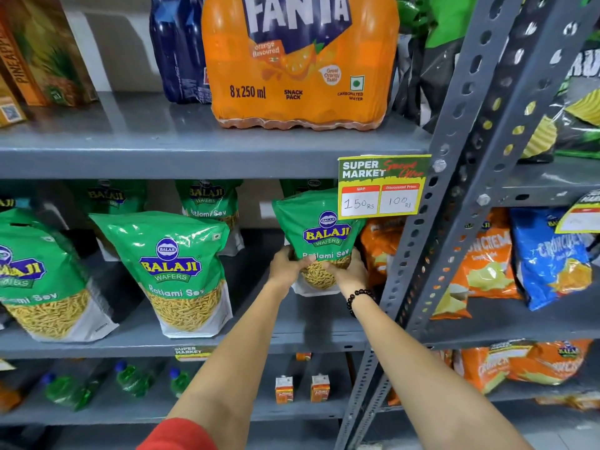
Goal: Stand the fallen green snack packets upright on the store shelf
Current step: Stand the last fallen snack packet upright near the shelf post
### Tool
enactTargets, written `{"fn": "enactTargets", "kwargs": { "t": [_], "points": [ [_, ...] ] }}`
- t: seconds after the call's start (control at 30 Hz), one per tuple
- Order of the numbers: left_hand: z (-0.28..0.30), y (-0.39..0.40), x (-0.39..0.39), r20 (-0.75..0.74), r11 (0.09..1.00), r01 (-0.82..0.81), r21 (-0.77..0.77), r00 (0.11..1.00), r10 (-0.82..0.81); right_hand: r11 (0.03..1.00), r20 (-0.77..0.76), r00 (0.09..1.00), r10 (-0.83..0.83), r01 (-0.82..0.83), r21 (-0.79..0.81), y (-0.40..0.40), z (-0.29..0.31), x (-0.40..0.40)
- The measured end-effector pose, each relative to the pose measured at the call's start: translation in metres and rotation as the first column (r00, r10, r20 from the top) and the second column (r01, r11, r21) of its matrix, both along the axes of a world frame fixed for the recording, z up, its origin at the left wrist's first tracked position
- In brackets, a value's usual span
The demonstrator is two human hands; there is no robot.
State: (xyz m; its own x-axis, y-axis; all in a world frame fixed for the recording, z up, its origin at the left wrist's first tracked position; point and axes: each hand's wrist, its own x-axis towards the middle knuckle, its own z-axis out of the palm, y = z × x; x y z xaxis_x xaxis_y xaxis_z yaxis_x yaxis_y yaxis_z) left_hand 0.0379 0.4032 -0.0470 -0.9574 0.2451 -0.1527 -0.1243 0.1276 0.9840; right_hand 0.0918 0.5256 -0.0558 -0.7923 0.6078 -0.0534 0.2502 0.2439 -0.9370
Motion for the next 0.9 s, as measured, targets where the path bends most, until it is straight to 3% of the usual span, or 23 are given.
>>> {"fn": "enactTargets", "kwargs": {
  "t": [0.3,0.9],
  "points": [
    [0.001,-0.014,0.016,0.020,0.998,-0.015,-0.058,1.000,0.016,0.999,-0.051,0.999,-0.010,0.012,0.050,-0.016,0.004,0.026],
    [0.003,-0.047,0.070,0.022,0.995,0.041,-0.086,0.999,-0.040,0.991,0.032,0.996,-0.079,0.075,0.114,-0.046,0.010,0.086]
  ]
}}
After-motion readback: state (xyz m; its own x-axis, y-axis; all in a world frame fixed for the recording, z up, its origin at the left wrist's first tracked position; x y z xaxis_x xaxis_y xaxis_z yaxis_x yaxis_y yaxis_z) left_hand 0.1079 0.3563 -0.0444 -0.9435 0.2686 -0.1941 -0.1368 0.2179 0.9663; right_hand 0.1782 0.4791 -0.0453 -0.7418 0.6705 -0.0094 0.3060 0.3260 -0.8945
